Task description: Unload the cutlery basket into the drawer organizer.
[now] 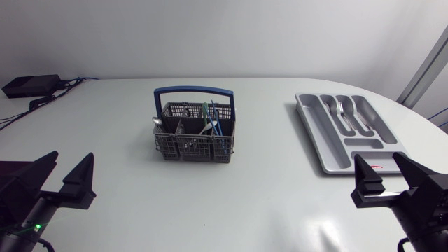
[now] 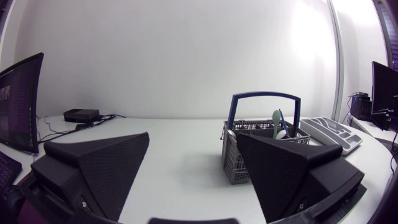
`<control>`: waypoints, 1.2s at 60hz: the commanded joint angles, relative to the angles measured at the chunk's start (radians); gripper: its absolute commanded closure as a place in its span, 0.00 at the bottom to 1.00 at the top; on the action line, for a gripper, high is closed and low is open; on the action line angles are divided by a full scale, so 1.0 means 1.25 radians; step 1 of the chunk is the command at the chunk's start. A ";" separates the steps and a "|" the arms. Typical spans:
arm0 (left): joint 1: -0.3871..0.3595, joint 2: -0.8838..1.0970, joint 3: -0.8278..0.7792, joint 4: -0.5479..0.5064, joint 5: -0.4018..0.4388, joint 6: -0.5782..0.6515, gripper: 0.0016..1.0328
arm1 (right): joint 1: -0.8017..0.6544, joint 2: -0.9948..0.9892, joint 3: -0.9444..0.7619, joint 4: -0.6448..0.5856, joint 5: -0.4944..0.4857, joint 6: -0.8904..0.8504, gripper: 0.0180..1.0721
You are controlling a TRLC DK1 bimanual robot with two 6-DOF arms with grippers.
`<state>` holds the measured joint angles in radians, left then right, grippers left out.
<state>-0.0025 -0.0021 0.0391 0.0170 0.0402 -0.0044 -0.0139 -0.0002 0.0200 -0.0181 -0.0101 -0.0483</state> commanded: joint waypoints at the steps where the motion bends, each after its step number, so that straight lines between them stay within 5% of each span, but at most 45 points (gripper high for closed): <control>1: -0.008 -0.007 -0.031 -0.007 0.002 -0.017 0.04 | 0.011 -0.004 -0.016 0.008 0.002 0.021 0.04; 38: -0.003 0.013 0.035 -0.017 -0.049 0.016 0.04 | 0.037 -0.004 -0.003 0.028 0.007 0.020 0.04; 53: -0.008 0.274 0.198 -0.017 -0.051 -0.021 0.06 | 0.107 0.155 0.077 0.099 0.056 0.021 0.04; 72: -0.186 0.647 0.523 -0.284 -0.052 -0.046 0.06 | 0.195 0.459 0.210 0.147 0.115 0.061 0.04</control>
<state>-0.1879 0.7261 0.6243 -0.3058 -0.0242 -0.0601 0.2005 0.4988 0.2317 0.1543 0.1108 -0.0135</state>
